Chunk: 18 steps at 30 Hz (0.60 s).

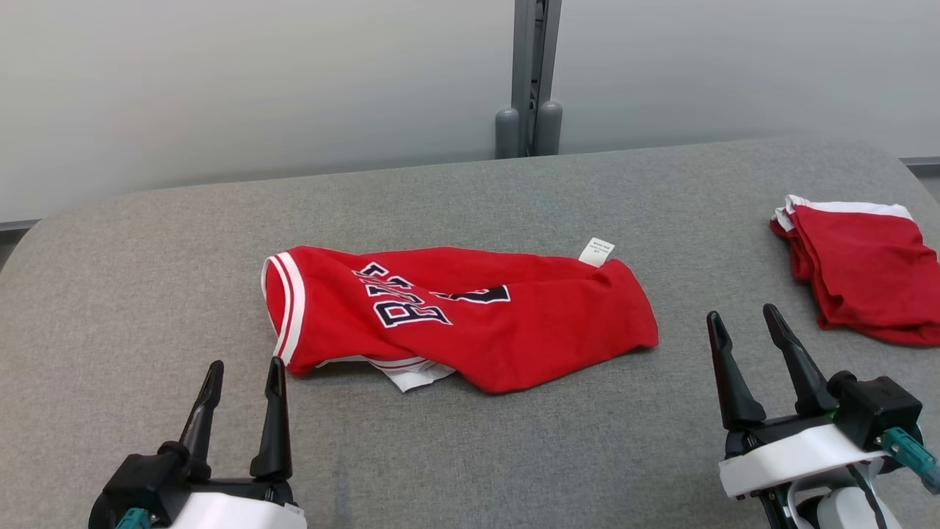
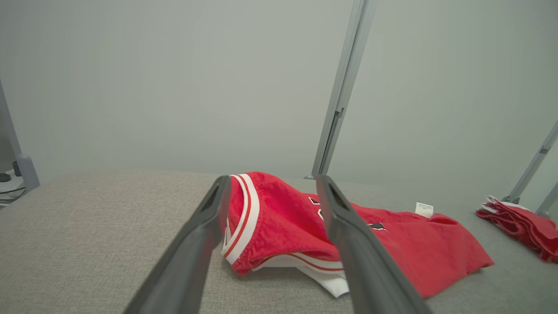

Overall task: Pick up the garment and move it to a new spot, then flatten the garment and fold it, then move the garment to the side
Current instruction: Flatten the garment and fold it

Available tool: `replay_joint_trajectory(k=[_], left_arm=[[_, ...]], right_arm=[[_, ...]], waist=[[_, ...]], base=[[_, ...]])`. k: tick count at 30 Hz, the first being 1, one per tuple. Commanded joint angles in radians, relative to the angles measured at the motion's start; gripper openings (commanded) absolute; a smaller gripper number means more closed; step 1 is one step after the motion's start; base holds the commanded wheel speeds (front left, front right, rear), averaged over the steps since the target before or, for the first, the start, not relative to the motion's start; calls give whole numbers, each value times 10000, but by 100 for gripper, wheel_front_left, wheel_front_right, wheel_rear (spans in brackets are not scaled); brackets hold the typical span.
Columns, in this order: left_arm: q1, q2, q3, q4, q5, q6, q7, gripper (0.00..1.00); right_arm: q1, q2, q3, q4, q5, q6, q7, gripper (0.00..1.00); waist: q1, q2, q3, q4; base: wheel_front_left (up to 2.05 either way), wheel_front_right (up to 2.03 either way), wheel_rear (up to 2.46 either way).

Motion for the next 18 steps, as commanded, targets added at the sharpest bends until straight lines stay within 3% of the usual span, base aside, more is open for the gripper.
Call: replay_joint_trajectory(k=[1, 18], left_arm=[[-15, 27, 78, 36, 72, -33, -16, 100], [-58, -398, 513, 480, 470, -590, -15, 100]], right_arm=[[70, -20, -2, -42, -79, 1, -47, 100], [61, -141, 106, 110, 4, 1, -47, 100]], waist=[[0, -1, -1, -4], [0, -1, -87, 17]], base=[[0, 0, 0], [0, 0, 0]])
